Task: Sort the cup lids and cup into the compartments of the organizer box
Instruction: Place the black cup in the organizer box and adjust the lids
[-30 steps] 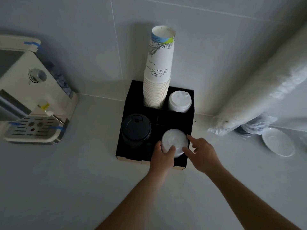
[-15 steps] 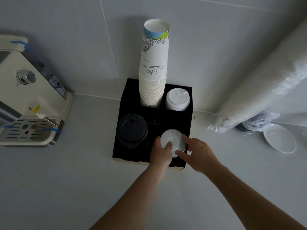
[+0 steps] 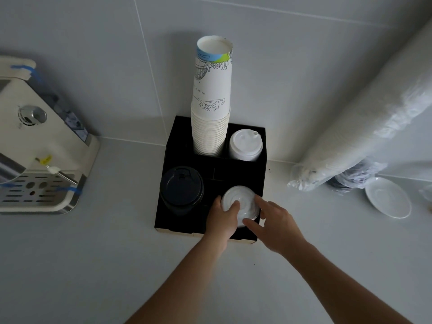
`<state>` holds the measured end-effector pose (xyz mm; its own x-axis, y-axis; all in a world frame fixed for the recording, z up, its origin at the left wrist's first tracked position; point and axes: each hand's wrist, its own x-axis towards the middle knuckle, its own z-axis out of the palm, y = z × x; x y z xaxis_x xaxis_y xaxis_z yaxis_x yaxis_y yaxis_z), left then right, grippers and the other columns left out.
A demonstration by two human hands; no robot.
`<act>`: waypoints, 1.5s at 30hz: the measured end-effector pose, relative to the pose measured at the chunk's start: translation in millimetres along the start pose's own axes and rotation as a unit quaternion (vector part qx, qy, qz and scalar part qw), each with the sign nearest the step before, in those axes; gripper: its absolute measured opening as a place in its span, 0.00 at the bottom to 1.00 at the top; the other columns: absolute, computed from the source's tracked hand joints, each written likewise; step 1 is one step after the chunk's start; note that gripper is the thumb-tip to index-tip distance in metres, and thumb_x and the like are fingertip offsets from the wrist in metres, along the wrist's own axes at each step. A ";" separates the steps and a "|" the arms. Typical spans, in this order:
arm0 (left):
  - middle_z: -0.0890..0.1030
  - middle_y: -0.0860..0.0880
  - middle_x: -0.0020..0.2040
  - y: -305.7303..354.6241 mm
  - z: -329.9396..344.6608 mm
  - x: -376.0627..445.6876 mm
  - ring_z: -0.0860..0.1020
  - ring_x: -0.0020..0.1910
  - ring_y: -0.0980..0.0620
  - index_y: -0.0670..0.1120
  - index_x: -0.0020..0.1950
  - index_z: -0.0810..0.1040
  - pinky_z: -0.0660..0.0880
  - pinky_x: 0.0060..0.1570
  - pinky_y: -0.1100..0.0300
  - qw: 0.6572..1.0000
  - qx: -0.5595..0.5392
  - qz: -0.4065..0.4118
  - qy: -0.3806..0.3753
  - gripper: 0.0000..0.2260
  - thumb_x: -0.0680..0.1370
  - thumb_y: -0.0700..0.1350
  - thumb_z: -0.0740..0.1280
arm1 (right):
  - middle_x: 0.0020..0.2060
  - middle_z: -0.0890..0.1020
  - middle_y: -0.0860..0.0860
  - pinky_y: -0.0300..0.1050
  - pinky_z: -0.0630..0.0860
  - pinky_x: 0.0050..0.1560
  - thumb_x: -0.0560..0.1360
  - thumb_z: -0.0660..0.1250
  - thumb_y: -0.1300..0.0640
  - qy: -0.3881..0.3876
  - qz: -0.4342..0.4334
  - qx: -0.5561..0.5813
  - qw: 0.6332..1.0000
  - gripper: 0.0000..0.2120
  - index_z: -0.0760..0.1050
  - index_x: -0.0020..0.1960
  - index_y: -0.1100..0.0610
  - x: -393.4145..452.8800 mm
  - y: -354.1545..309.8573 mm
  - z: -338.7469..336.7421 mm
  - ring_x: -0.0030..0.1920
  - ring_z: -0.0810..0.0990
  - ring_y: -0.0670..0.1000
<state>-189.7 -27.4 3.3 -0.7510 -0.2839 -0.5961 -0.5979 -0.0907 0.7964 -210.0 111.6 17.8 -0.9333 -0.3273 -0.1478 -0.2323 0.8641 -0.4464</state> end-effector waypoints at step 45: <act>0.54 0.47 0.80 94.3 24.8 29.6 0.53 0.78 0.52 0.41 0.78 0.54 0.49 0.71 0.66 0.952 0.211 0.220 0.023 0.30 0.80 0.48 0.61 | 0.73 0.71 0.47 0.45 0.67 0.69 0.71 0.71 0.38 0.003 -0.044 -0.083 0.996 0.36 0.68 0.74 0.52 158.4 -12.5 -78.4 0.71 0.70 0.49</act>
<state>-275.3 -20.6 58.2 -0.9475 -0.2488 -0.2010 -0.2950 0.4364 0.8500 -376.4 78.9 69.1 -0.9088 -0.4025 -0.1096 -0.3547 0.8838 -0.3051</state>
